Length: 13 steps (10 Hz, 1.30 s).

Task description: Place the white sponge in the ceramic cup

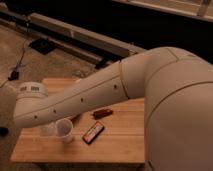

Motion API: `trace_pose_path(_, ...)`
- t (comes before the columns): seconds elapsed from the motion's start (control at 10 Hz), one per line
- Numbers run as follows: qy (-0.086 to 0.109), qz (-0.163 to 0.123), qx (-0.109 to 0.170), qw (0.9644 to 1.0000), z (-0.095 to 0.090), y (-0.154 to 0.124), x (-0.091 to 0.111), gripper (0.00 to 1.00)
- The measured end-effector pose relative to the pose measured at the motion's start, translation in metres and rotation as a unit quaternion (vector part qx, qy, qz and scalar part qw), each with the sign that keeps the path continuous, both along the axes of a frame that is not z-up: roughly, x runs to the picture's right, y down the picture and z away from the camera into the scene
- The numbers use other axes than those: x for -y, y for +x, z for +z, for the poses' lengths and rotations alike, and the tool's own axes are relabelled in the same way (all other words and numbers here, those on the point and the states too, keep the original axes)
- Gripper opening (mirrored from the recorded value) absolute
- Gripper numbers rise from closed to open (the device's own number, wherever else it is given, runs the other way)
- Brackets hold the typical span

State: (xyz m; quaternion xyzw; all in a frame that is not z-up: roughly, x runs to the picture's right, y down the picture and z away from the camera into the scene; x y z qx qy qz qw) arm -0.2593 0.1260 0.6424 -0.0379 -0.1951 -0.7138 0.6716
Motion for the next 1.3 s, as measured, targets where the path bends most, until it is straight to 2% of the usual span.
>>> trace_pose_path(0.5, 0.007, 0.012, -0.004, 0.9999, 0.020, 0.007, 0.000, 0.00)
trace_pose_path(1.3, 0.001, 0.045, -0.028, 0.9986, 0.056, 0.022, 0.005, 0.00)
